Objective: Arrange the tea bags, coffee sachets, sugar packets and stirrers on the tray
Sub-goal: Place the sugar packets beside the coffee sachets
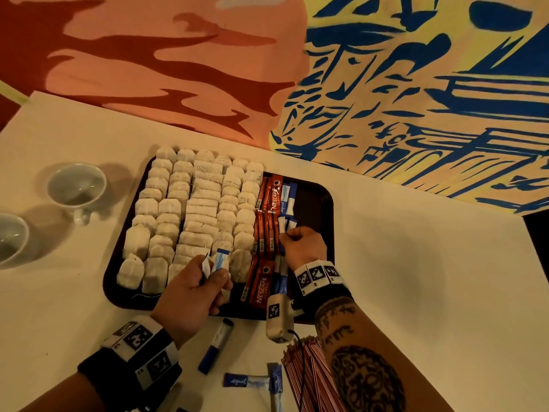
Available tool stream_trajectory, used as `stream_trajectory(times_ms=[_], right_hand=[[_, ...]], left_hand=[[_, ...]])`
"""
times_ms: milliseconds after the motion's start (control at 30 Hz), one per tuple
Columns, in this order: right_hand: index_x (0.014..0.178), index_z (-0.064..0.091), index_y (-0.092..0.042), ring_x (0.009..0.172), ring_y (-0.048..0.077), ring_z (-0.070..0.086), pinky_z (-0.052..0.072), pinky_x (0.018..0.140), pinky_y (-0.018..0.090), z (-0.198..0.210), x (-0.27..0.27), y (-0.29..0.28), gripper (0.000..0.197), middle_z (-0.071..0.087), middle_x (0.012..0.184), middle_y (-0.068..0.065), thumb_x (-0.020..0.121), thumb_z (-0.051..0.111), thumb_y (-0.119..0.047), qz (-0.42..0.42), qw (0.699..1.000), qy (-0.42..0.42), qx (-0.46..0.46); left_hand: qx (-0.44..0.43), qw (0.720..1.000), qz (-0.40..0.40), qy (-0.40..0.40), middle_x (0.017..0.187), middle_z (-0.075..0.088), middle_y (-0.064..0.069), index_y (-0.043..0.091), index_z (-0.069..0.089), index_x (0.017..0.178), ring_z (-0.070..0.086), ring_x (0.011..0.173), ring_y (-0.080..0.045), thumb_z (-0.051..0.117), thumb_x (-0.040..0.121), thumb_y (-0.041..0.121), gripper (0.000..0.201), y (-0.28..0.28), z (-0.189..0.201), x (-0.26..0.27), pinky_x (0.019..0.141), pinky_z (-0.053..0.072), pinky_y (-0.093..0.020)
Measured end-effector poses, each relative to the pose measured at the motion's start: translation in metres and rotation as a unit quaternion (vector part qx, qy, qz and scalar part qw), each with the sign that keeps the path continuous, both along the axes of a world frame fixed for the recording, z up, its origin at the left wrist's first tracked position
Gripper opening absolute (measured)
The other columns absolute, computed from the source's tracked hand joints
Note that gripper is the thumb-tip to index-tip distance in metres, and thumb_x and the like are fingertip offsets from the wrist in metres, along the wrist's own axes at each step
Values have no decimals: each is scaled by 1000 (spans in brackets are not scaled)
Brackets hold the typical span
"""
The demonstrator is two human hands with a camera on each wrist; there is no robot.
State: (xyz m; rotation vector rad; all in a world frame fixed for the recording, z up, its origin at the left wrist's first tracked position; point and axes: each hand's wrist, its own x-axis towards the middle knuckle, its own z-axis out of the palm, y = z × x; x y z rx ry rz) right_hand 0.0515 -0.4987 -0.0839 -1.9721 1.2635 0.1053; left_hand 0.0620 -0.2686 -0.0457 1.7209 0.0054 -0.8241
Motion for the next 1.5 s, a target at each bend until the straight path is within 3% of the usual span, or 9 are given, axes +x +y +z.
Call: stream_trajectory(times_ms=[100, 367, 567, 767, 1000, 1067, 1167, 1333, 1500], right_hand=[[107, 73, -20, 97, 17, 67, 43, 75, 22, 3, 1, 1, 24, 73, 107, 1, 92, 68, -38, 14, 1000, 9, -3], [100, 74, -20, 94, 16, 67, 46, 76, 23, 8, 0, 1, 20, 73, 105, 0, 90, 71, -37, 24, 1000, 16, -2], [106, 70, -21, 88, 10, 62, 49, 73, 23, 28, -14, 7, 22, 71, 104, -3, 94, 64, -38, 22, 999, -38, -27], [96, 71, -24, 87, 12, 71, 59, 84, 32, 63, -62, 62, 12, 75, 92, -5, 97, 61, -30, 92, 951, -187, 229], [74, 72, -23, 78, 22, 66, 58, 77, 38, 59, -74, 68, 24, 71, 78, 8, 92, 69, -8, 43, 932, -229, 278], [82, 72, -12, 81, 26, 70, 61, 79, 45, 58, -74, 66, 9, 73, 85, 15, 91, 72, -14, 53, 936, -218, 271], [78, 75, -23, 84, 25, 73, 61, 79, 48, 54, -69, 60, 15, 76, 87, 10, 92, 70, -19, 57, 945, -194, 256], [86, 71, -23, 75, 13, 73, 60, 68, 27, 41, -43, 12, 12, 76, 83, -2, 93, 68, -32, 16, 981, -149, 125], [92, 64, -29, 85, 17, 71, 60, 84, 42, 8, -4, -29, 16, 73, 93, -6, 86, 74, -41, 35, 996, -69, 31]], left_hand=[[1, 1000, -7, 2, 69, 68, 9, 7, 57, 95, 55, 56, -5, 49, 102, 17, 14, 0, 1, 1, 56, 49, -25], [-19, 999, -10, 28, 82, 70, -4, 12, 59, 101, 58, 61, -15, 51, 101, 20, 12, -3, 7, 2, 58, 50, -31], [-18, 999, -31, 9, 77, 70, -3, 16, 65, 96, 58, 58, -12, 60, 96, 25, 10, -11, 15, 2, 52, 49, -30], [8, 1000, -11, -22, 59, 67, 6, 26, 69, 93, 61, 50, -6, 68, 90, 33, 7, -26, 18, -5, 49, 52, -24], [68, 986, -109, -107, 68, 72, 10, 29, 71, 83, 67, 58, -5, 76, 82, 37, 9, -29, 10, -7, 51, 46, -20], [84, 981, -126, -117, 67, 71, 12, 29, 70, 80, 66, 59, -2, 77, 80, 36, 10, -30, 5, -6, 53, 46, -19], [65, 985, -136, -89, 78, 74, 13, 32, 71, 87, 69, 70, -2, 80, 76, 43, 18, -32, 1, -5, 65, 54, -26], [81, 989, -82, -89, 79, 71, 5, 27, 67, 88, 65, 72, 3, 73, 80, 46, 22, -30, 4, -1, 60, 48, -15], [91, 992, -66, -63, 81, 73, 1, 27, 68, 85, 70, 74, -13, 70, 82, 50, 23, -23, 1, 4, 72, 59, -40]])
